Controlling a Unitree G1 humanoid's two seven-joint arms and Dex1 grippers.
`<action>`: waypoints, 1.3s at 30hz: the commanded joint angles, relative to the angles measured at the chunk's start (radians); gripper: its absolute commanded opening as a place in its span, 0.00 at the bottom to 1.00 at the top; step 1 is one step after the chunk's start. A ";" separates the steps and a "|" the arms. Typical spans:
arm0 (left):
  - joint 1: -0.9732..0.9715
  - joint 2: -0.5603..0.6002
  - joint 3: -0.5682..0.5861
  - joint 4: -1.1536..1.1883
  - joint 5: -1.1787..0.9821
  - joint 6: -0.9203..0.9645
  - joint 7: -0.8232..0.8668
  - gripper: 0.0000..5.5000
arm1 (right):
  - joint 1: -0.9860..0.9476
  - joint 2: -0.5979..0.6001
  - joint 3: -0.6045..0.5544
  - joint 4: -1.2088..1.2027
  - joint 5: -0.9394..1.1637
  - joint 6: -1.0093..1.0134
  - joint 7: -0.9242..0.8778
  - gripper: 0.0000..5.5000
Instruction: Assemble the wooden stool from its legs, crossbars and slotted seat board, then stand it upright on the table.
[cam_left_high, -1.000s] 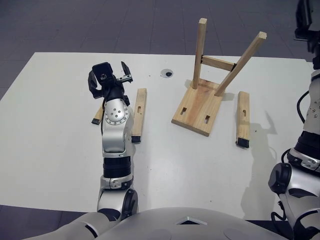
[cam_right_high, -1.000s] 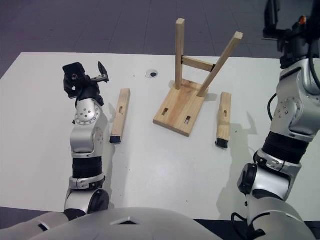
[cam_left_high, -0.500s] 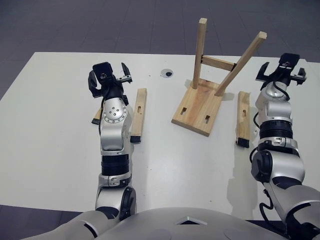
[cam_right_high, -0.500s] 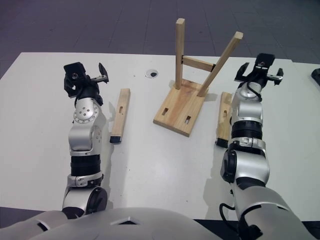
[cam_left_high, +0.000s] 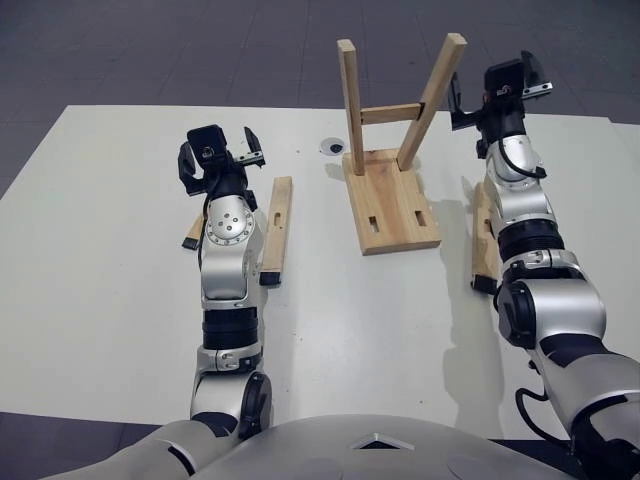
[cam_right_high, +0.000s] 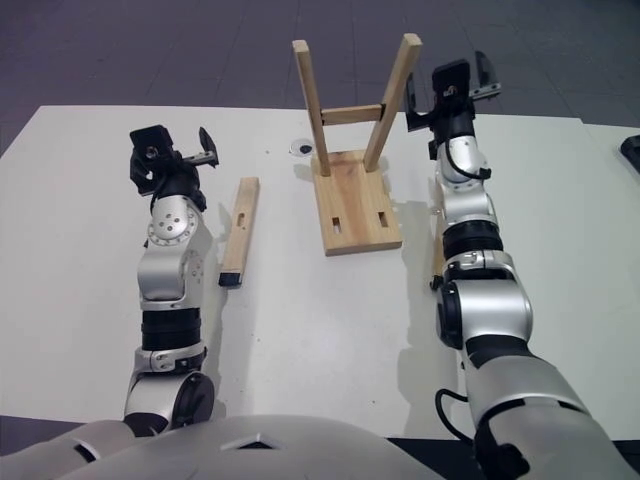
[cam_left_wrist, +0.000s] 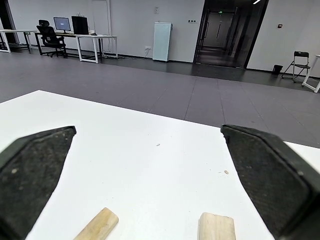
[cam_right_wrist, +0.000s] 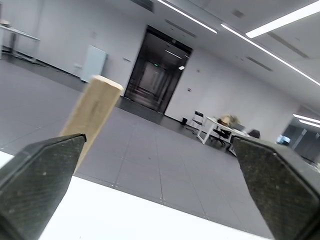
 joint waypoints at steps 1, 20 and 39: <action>-0.006 0.022 -0.004 0.008 0.000 0.017 -0.018 0.98 | -0.019 -0.024 -0.001 0.013 -0.008 0.022 -0.002 0.98; 0.212 0.340 -0.051 -0.171 0.057 0.277 -0.309 0.98 | 0.447 -0.055 0.181 -0.458 -0.106 0.413 0.288 0.98; 0.103 0.593 -0.036 0.452 -0.190 0.449 -0.834 0.91 | 0.583 -0.006 -0.141 -1.138 0.217 0.768 0.260 0.98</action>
